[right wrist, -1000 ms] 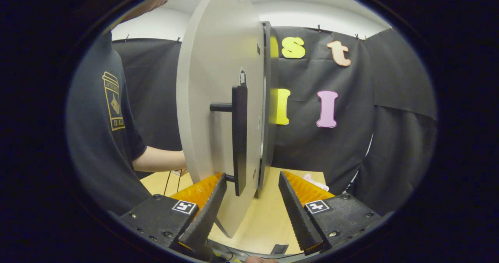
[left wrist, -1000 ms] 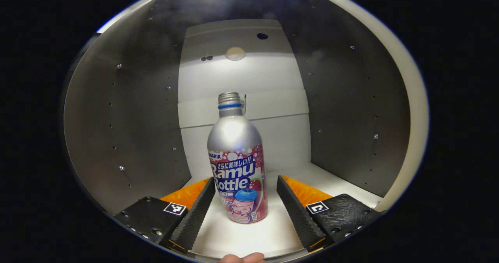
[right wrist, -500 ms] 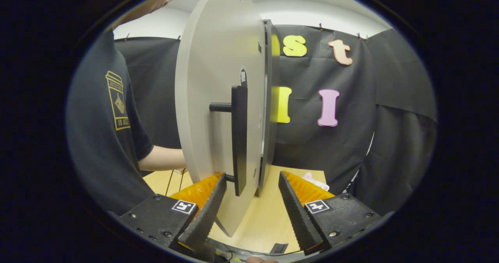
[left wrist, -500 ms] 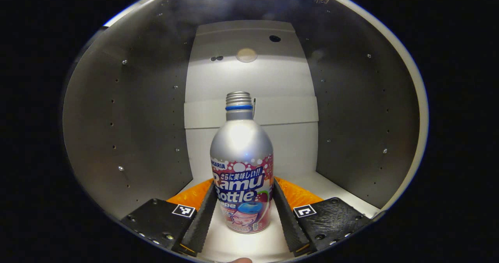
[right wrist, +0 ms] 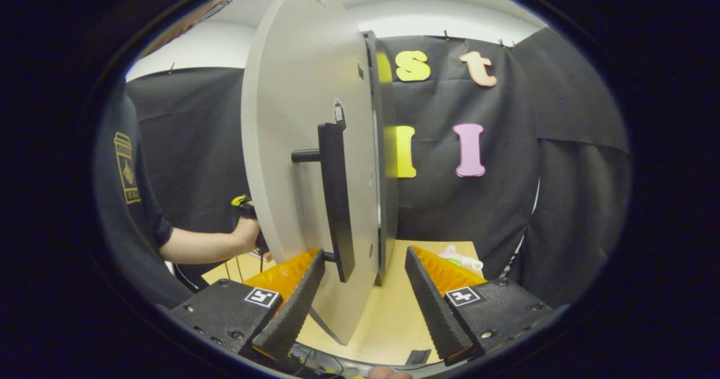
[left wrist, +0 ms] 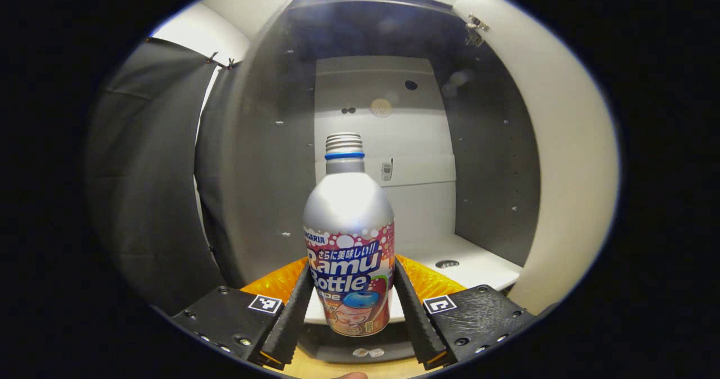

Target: Open the cabinet door with the right hand, grasp the bottle in the cabinet with the left hand and place it on the coaster, then close the cabinet door with the right hand.

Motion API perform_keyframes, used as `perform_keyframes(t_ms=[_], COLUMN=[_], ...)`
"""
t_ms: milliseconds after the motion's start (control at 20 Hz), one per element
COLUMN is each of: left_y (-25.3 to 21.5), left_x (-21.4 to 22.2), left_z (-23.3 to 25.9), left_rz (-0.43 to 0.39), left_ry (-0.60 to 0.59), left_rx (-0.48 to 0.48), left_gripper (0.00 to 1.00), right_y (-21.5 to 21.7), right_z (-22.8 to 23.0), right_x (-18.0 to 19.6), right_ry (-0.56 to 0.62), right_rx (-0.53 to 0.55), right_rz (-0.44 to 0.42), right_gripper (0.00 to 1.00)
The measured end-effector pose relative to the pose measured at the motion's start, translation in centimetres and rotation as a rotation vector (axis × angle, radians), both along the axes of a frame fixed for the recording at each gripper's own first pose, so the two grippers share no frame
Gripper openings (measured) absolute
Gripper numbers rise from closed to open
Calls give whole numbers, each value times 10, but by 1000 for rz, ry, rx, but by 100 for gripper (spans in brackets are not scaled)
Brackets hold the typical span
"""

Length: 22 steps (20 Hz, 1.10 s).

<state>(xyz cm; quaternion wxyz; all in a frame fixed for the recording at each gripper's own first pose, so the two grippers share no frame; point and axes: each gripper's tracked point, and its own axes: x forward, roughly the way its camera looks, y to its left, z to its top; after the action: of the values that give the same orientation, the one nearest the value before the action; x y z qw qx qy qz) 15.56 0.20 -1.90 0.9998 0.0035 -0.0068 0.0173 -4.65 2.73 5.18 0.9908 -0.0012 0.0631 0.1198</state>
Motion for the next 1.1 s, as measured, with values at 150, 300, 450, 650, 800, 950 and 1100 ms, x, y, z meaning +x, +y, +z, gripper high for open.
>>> perform_keyframes(t_ms=[150,300,450,650,800,950,1100], left_y=[16,33,53,77,85,79,74], left_x=[-45,-89,-138,-180,-193,-194,-190], left_z=[-15,-49,-93,-150,-188,-236,-282], left_rz=[-15,10,82,186,217,205,223], left_ry=[2,41,104,135,111,111,136], left_rx=[7,-9,-67,-84,-20,33,36], left_gripper=[76,76,76,76,76,76,76], right_y=[-2,-1,-1,1,3,-4,-10], right_z=[-2,-3,-4,-6,-18,-52,-75], right_x=[-1,1,1,2,-3,-9,-12], right_ry=[-29,-53,-72,-55,-43,10,53], right_rx=[44,93,139,291,348,329,337], right_rz=[-49,-55,-44,13,33,1,-41], right_gripper=[93,93,93,96,96,96,96])
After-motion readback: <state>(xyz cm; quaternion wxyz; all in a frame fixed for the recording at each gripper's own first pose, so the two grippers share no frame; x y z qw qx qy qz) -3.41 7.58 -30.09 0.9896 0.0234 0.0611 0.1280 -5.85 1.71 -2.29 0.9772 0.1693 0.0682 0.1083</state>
